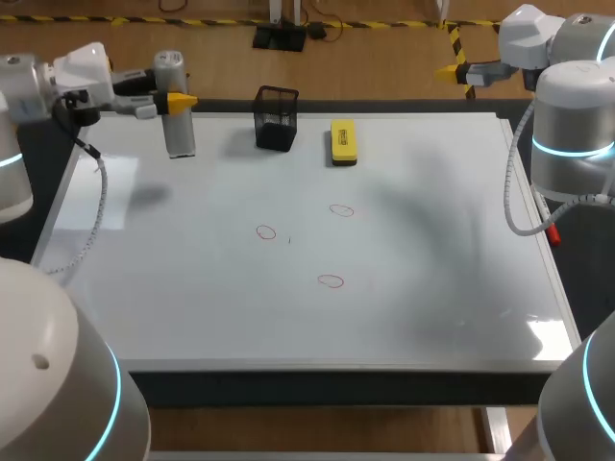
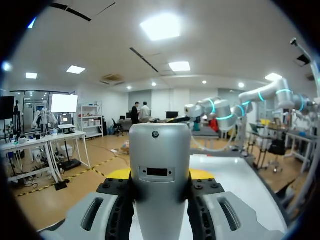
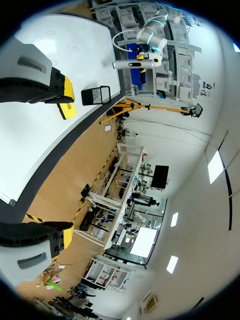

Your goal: Pick up the inspection probe, press it on each red-marked spot on the whiteboard one by one, put down the probe, pick up the eraser, and wipe off all the red marks.

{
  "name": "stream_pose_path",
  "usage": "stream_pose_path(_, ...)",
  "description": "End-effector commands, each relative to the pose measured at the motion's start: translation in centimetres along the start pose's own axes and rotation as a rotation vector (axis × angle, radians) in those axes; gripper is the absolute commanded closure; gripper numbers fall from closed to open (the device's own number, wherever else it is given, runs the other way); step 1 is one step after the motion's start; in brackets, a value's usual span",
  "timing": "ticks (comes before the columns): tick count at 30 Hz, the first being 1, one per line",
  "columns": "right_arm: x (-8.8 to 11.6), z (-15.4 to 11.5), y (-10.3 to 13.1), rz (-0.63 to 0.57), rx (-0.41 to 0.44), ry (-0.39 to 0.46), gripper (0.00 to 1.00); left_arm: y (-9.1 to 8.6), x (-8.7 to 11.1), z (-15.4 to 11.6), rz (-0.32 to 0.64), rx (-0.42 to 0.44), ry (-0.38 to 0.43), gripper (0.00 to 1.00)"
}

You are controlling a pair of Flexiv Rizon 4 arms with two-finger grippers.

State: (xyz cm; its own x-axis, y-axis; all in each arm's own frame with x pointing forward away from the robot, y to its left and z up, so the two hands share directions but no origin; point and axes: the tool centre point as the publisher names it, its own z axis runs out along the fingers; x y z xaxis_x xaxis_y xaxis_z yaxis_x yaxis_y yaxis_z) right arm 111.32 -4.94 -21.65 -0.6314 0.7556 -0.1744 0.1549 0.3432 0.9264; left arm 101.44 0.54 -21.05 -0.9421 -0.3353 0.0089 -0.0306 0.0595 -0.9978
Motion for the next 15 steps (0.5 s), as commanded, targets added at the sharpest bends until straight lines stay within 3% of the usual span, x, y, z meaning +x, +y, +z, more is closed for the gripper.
stream_pose_path(1,0.0,0.0,0.0,0.000,0.001,0.001,0.00,-0.2,0.5,0.0,0.002,0.000,-0.257,1.00)
stream_pose_path(9,0.0,0.0,0.0,0.000,0.001,0.001,0.00,-0.2,0.5,0.0,0.002,0.000,-0.257,1.00)
stream_pose_path(15,-0.8,1.9,0.1,-0.145,0.115,0.160,0.00,-0.2,0.5,0.0,0.002,0.000,-0.257,1.00)
